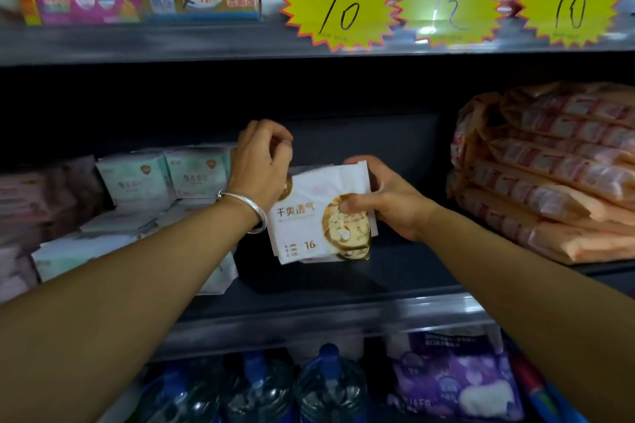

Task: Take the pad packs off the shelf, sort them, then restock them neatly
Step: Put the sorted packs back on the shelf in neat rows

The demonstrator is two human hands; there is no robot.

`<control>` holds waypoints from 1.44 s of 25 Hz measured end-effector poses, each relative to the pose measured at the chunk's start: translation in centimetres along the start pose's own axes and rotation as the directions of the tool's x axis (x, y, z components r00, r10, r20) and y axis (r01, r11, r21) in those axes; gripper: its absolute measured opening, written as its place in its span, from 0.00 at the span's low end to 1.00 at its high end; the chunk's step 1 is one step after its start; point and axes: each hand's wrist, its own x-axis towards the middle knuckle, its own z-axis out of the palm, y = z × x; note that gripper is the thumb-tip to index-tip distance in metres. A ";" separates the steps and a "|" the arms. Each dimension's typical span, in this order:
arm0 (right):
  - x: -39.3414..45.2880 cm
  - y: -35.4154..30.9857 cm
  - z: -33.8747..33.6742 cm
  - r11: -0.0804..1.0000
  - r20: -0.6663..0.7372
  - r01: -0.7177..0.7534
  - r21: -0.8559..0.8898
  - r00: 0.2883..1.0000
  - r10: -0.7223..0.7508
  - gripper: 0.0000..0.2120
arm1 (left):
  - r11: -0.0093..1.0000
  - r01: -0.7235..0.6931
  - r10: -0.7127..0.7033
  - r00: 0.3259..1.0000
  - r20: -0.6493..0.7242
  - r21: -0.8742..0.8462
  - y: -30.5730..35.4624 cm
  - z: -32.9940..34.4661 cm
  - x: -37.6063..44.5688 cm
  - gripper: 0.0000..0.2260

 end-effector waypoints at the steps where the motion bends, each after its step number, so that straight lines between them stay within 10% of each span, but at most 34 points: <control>1: -0.4 0.5 0.5 1.000 0.013 0.008 -0.020 1.000 -0.008 0.30 | 1.000 -0.018 0.018 1.000 0.003 0.015 -0.2 -0.1 -0.4 0.06; 11: -2.9 6.9 2.2 0.895 -0.109 0.053 -0.444 0.988 -0.112 0.41 | 0.895 -0.424 0.328 0.837 0.438 0.140 -0.8 1.4 -9.0 0.06; 18: -12.2 10.6 0.3 0.513 -0.037 0.223 -0.829 0.893 -0.448 0.17 | 0.854 -0.506 0.353 0.731 0.585 0.117 1.2 4.3 -17.5 0.09; 29: -31.5 22.3 -5.8 0.355 0.051 -0.035 -0.934 0.972 0.229 0.23 | 0.901 -0.315 -0.145 0.430 0.891 0.299 7.2 11.5 -36.9 0.23; 36: -35.4 23.7 -7.4 0.184 0.018 -0.070 -0.980 0.899 0.439 0.30 | 0.922 -0.204 -0.227 0.405 0.886 0.329 8.2 14.2 -40.8 0.29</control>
